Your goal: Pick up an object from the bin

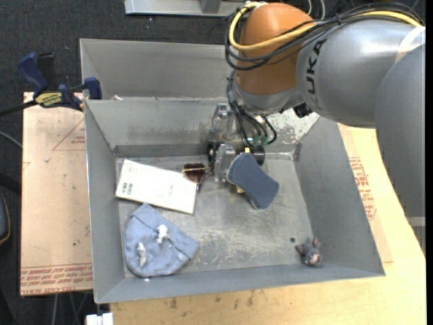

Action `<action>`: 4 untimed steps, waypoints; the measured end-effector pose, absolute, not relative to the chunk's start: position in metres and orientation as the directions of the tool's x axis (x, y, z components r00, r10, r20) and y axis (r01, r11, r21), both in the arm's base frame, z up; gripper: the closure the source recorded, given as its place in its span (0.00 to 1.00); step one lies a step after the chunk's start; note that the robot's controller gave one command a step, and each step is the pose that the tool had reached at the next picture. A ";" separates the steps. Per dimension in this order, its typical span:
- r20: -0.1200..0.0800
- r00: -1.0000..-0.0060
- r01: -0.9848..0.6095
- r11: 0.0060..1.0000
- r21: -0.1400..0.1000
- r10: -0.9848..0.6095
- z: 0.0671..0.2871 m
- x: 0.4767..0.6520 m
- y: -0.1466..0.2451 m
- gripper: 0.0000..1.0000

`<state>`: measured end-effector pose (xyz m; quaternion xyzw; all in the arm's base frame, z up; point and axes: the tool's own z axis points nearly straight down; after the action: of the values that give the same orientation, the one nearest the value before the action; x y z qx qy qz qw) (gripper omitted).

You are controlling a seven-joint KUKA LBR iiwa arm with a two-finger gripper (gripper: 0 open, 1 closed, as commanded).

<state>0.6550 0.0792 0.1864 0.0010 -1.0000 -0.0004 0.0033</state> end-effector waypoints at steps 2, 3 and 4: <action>-0.005 -0.998 -0.068 0.998 0.002 -0.068 0.114 0.637 0.140 0.00; -0.001 -0.996 0.089 0.996 0.002 0.089 0.115 0.641 0.088 0.00; -0.002 -0.991 0.130 0.991 0.000 0.130 0.120 0.630 0.131 0.00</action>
Offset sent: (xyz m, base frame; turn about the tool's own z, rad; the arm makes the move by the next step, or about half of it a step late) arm -0.0302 0.0937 -0.1164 -0.1021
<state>0.6296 0.1306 0.1197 -0.0653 -0.9979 0.0000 -0.0012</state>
